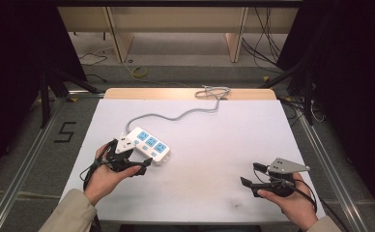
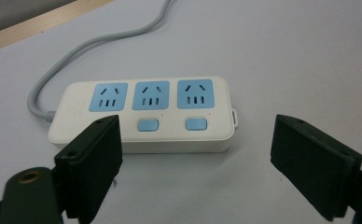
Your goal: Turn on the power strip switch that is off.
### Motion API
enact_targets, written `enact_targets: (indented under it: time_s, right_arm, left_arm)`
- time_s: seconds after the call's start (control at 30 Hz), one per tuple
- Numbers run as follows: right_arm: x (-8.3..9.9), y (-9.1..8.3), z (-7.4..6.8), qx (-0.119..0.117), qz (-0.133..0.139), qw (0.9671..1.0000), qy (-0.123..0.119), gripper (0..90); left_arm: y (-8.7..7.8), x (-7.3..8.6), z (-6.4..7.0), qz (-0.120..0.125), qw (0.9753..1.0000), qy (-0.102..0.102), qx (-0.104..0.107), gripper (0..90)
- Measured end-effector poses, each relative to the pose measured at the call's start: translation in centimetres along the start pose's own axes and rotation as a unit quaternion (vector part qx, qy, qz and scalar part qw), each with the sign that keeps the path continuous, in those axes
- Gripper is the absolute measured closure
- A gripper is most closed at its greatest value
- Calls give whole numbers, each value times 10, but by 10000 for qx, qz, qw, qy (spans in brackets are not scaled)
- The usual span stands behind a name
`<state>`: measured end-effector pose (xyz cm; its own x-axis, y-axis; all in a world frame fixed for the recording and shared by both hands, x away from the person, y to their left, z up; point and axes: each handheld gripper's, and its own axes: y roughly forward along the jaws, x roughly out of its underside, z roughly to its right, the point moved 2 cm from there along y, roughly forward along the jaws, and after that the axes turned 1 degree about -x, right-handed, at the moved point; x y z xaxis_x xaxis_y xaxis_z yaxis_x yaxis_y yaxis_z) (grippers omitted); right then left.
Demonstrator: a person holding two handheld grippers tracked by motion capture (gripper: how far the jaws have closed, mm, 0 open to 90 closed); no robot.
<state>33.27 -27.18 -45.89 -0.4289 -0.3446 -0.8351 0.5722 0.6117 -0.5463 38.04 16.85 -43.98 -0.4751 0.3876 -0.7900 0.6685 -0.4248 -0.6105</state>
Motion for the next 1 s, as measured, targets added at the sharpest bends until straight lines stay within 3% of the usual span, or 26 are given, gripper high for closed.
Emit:
enact_targets:
  time_s: [0.5,0.73,1.0]
  right_arm:
    - [0,-1,3,26,0,10000,15,273]
    - [1,-1,7,49,-9,10000,34,273]
    - [3,-1,10,34,-27,10000,52,273]
  left_arm:
    - [-6,13,-4,46,9999,133,40,159]
    - [-9,20,-10,100,9999,90,33,158]
    - [-16,31,-9,100,9998,78,181,156]
